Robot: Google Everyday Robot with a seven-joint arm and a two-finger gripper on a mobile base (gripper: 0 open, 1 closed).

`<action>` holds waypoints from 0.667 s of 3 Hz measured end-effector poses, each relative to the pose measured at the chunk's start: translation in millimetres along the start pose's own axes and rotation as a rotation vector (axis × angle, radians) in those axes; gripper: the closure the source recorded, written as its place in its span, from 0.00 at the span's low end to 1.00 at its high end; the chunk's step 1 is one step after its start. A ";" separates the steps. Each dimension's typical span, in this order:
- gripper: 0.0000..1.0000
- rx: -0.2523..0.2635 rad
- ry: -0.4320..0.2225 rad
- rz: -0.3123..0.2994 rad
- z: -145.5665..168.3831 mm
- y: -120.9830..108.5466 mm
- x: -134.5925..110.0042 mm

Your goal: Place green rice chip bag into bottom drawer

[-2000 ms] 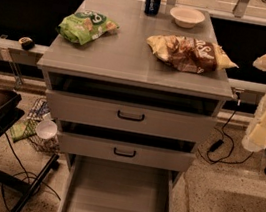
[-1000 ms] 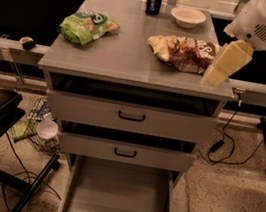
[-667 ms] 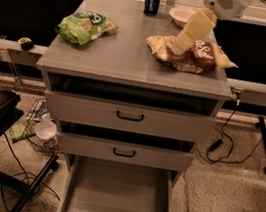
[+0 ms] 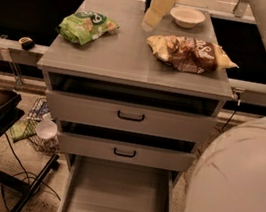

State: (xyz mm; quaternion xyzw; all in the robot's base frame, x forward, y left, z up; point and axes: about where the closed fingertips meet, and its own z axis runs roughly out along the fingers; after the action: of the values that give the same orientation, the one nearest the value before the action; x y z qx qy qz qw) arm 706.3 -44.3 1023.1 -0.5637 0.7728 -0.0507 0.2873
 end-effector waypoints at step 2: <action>0.00 0.013 -0.182 -0.298 -6.2 -15.4 -32.0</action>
Offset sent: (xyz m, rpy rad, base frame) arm 0.0322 0.0321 0.0511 -0.0992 -0.2671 0.5760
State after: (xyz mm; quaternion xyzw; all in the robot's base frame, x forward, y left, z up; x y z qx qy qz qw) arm 722.6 -22.5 1046.8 -0.6726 0.6510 -0.0465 0.3488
